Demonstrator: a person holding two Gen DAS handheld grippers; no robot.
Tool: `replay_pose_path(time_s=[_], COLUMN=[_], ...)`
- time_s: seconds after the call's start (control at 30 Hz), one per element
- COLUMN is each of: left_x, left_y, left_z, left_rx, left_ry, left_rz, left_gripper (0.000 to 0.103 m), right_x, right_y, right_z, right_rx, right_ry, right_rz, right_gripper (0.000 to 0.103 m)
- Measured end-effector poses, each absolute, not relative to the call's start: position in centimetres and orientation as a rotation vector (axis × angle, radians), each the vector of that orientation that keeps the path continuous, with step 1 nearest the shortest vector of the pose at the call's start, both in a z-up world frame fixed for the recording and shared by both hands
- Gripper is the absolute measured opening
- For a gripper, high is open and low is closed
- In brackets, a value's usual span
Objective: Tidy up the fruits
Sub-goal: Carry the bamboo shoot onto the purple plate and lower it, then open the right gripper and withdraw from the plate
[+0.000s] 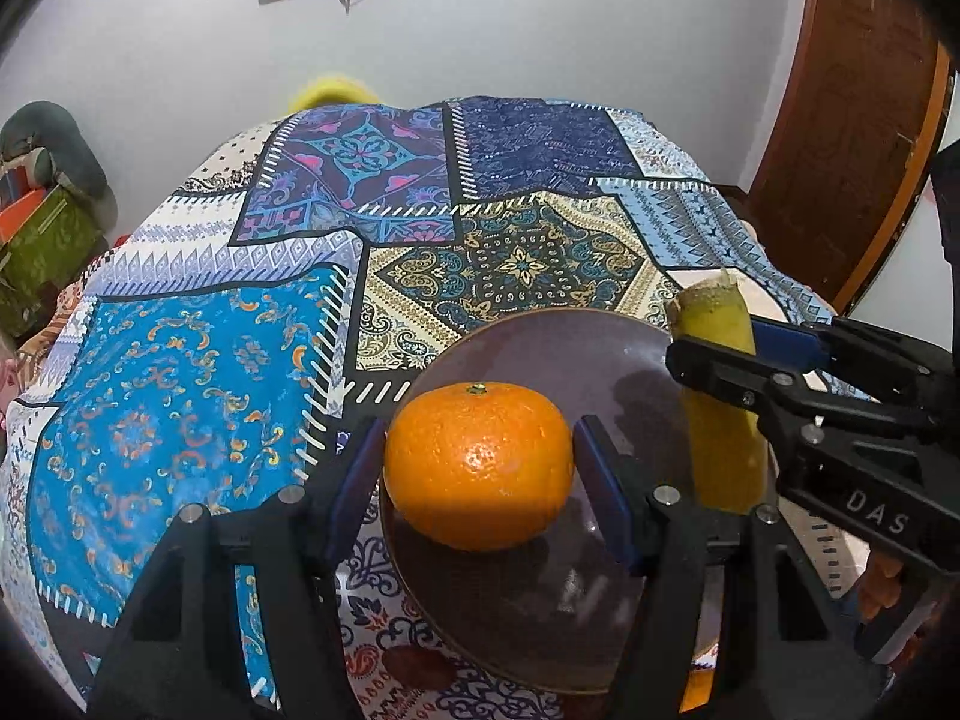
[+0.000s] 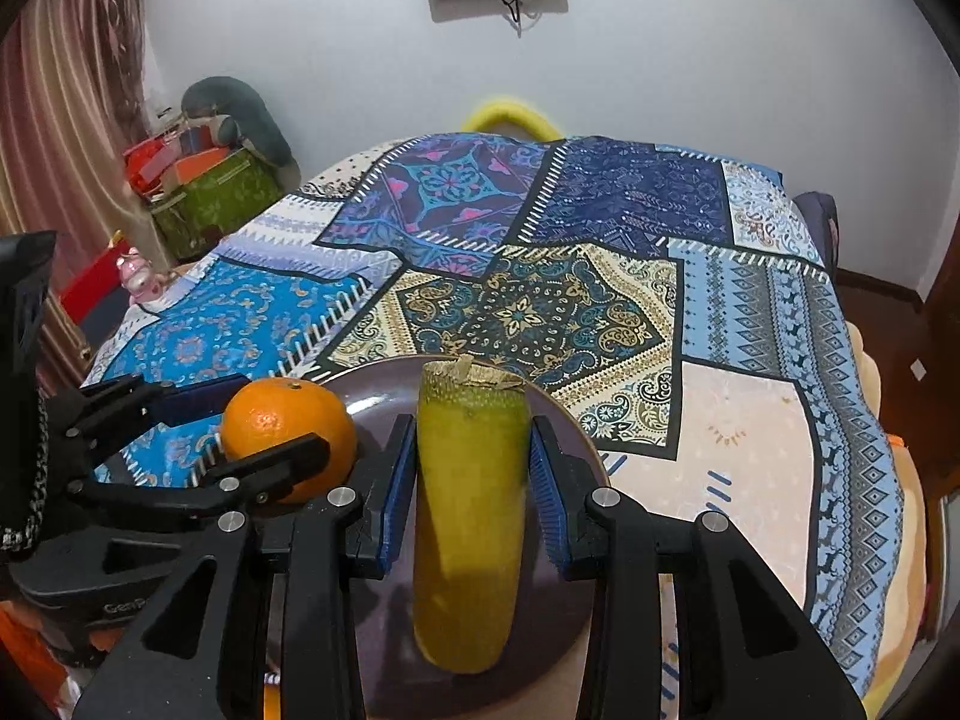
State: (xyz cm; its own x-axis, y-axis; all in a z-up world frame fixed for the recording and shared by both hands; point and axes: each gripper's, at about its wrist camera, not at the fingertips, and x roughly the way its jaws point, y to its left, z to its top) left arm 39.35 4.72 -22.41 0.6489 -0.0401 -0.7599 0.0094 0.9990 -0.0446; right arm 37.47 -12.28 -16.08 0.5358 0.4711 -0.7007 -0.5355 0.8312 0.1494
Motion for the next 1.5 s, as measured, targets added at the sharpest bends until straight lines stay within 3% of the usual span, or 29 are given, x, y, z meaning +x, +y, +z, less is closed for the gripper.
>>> replay_pose_path(time_s=[0.83,1.5], left_x=[37.8,28.1], left_y=[5.3,5.0], left_z=[-20.7,-16.6], left_rx=[-0.055,-0.019], left_ry=[0.827,0.781], left_rz=[-0.020,0.008], left_gripper=[0.065,0.065], right_x=[37.8,28.9], right_y=[-12.3,-14.8], right_z=[-18.1,-12.0], right_rx=[-0.117,-0.084], right_ry=[0.875,0.782], right_rz=[0.564,0.569], right_gripper=[0.036,0.037])
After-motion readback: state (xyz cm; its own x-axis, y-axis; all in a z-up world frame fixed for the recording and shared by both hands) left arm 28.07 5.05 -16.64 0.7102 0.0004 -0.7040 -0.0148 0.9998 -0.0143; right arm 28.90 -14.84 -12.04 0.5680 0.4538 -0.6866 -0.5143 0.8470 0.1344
